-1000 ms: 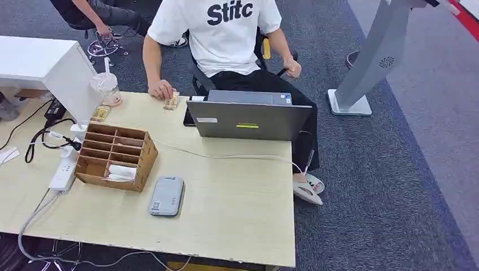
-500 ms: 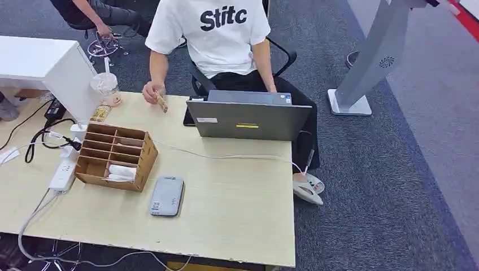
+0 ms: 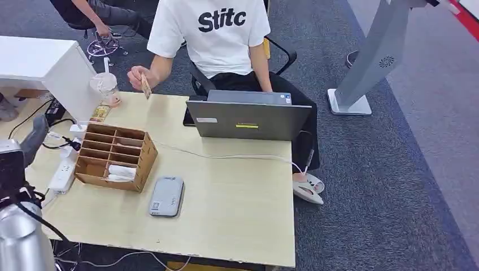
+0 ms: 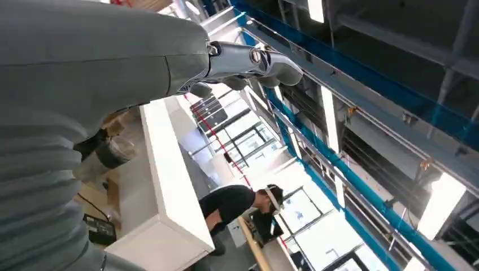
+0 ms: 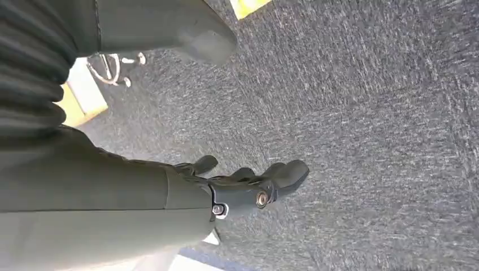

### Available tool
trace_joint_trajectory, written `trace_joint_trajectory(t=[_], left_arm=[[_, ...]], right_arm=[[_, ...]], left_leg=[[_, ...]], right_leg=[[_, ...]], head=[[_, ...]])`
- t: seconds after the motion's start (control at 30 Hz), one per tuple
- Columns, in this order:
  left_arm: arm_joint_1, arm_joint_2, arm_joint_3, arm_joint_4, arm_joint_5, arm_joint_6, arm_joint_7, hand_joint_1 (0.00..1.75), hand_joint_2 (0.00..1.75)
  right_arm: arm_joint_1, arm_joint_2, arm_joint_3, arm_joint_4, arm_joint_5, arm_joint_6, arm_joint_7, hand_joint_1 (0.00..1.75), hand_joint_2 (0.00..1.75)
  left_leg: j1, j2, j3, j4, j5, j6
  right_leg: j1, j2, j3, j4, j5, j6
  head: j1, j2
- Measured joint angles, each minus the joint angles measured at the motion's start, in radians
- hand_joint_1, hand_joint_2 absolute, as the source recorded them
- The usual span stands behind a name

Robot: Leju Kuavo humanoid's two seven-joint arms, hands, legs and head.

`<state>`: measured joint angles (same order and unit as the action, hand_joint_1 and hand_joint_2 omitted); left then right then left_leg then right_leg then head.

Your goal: Pass the card to the sensor for recognition and then transmit it.

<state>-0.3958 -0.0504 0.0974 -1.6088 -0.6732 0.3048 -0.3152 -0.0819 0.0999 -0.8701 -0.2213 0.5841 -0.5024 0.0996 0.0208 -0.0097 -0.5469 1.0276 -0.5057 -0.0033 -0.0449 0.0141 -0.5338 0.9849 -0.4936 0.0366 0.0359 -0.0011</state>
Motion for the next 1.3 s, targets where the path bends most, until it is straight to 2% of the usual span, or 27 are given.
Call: trace_joint_trajectory(t=[0.33, 0.43, 0.87, 0.9, 0.93, 1.03, 1.3], left_arm=[[-0.137, 0.038, -0.176, 0.139, -0.259, 0.016, 0.108, 0.00, 1.75], [-0.147, 0.040, -0.193, 0.150, -0.296, 0.020, 0.119, 0.00, 1.75], [-0.295, 0.099, -0.392, 0.310, -0.616, 0.063, 0.253, 0.00, 1.75], [-0.309, 0.105, -0.410, 0.327, -0.648, 0.068, 0.266, 1.64, 1.75], [-0.321, 0.110, -0.425, 0.339, -0.672, 0.073, 0.276, 1.75, 1.75], [-0.336, 0.123, -0.455, 0.366, -0.724, 0.072, 0.298, 1.75, 1.75], [-0.336, 0.145, -0.477, 0.399, -0.724, 0.074, 0.303, 1.75, 1.75]], right_arm=[[-0.003, 0.008, -0.019, 0.000, 0.006, 0.042, -0.005, 0.00, 1.75], [-0.002, 0.010, -0.019, 0.000, 0.006, 0.050, -0.008, 0.00, 1.75], [-0.005, 0.027, -0.042, 0.005, 0.013, 0.109, -0.005, 0.00, 1.75], [-0.006, 0.029, -0.044, 0.005, 0.013, 0.116, -0.004, 0.00, 1.75], [-0.006, 0.030, -0.045, 0.005, 0.013, 0.122, -0.004, 0.00, 1.75], [-0.005, 0.034, -0.048, 0.005, 0.016, 0.138, 0.001, 0.00, 1.75], [-0.005, 0.035, -0.061, 0.005, 0.025, 0.142, -0.004, 0.00, 1.75]], left_leg=[[0.000, 0.000, -0.001, 0.000, 0.000, 0.000], [0.000, 0.001, 0.000, 0.000, 0.000, 0.000], [0.000, 0.001, -0.001, 0.000, 0.001, -0.001], [0.000, 0.001, -0.001, 0.000, 0.001, -0.001], [0.000, 0.001, -0.001, 0.000, 0.001, -0.001], [0.000, 0.001, -0.001, 0.000, 0.001, -0.001], [0.000, 0.001, -0.003, 0.000, 0.001, -0.001]], right_leg=[[0.000, 0.000, 0.001, 0.001, 0.000, 0.000], [0.000, 0.002, -0.001, 0.000, 0.001, 0.000], [0.000, 0.001, -0.001, 0.001, 0.001, 0.001], [0.000, 0.001, -0.001, 0.001, 0.001, 0.001], [0.000, 0.001, -0.001, 0.001, 0.001, 0.000], [0.000, 0.002, -0.001, 0.001, 0.001, 0.000], [0.000, 0.001, -0.002, 0.001, 0.001, 0.000]], head=[[0.000, 0.000], [-0.001, 0.000], [0.000, 0.000], [0.000, 0.000], [0.000, 0.000], [0.000, 0.000], [0.000, 0.000]])
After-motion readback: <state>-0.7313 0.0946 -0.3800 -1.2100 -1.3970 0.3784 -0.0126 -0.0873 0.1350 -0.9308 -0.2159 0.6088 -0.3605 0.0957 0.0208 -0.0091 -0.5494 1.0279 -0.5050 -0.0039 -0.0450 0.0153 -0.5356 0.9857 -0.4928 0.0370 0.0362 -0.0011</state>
